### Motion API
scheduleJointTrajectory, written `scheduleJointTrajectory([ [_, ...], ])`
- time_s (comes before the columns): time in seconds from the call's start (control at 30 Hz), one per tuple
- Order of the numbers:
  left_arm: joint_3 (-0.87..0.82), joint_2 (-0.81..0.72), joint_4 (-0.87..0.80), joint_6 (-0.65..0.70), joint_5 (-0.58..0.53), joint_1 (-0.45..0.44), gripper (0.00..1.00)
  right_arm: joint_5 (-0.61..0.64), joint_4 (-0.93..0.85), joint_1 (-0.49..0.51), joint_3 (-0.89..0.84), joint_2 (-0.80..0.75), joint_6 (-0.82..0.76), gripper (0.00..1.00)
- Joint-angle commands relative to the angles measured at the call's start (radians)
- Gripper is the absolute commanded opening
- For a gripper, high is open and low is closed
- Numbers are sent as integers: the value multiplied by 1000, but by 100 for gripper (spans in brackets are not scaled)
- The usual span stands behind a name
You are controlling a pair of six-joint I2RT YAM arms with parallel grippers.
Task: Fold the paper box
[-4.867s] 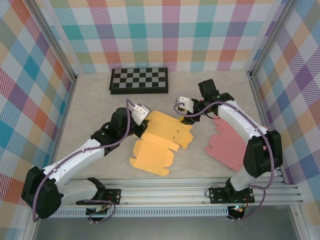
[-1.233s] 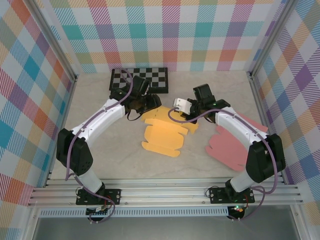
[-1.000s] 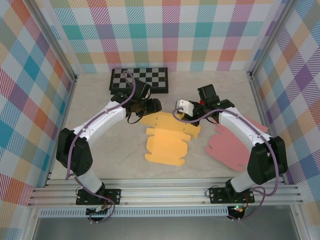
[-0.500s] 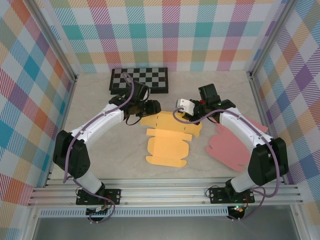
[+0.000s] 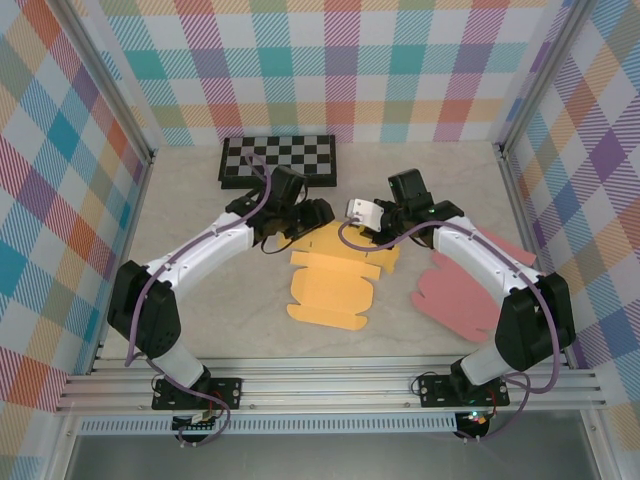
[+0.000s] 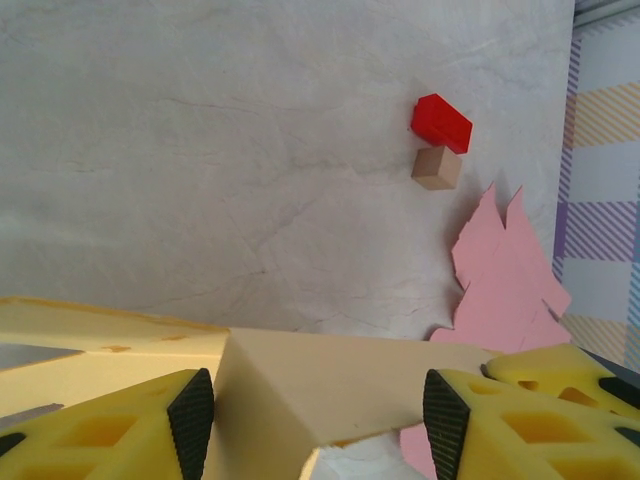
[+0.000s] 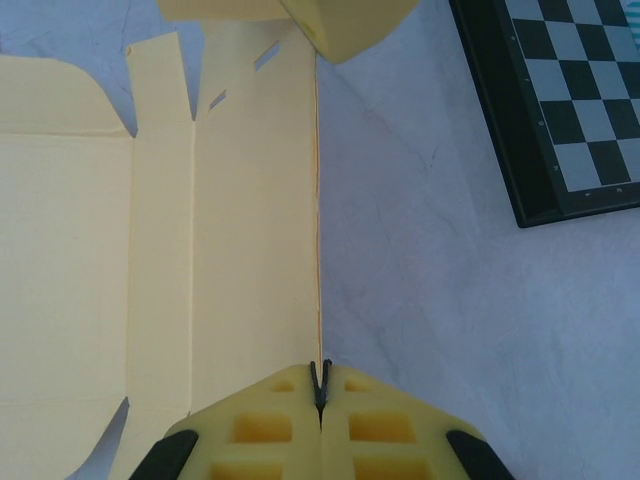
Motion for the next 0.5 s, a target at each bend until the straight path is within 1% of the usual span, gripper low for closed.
scheduleJointTrajectory([
  [0.0,18,-25,22,-51,-8,-41,57,3,35,7,-13,4,22,0],
  [0.1,31,-14,-3,-43,-35,-53,42,2,37,13,-15,-2,22,0],
  [0.2,49,-6,-45,-41,-70,-53,35,-3,37,19,-24,-9,10,0],
  [0.27,62,-4,-72,-36,-97,-53,33,-1,43,24,-36,-16,0,0],
  [0.33,72,-3,-101,-34,-125,-53,34,5,50,29,-47,-22,-11,0],
  [0.37,74,-3,-109,-35,-132,-53,36,8,52,32,-52,-24,-16,0],
  [0.4,75,-4,-114,-39,-140,-53,40,8,55,34,-57,-27,-20,0],
  [0.47,67,-10,-106,-52,-145,-53,55,12,61,39,-68,-31,-27,0],
])
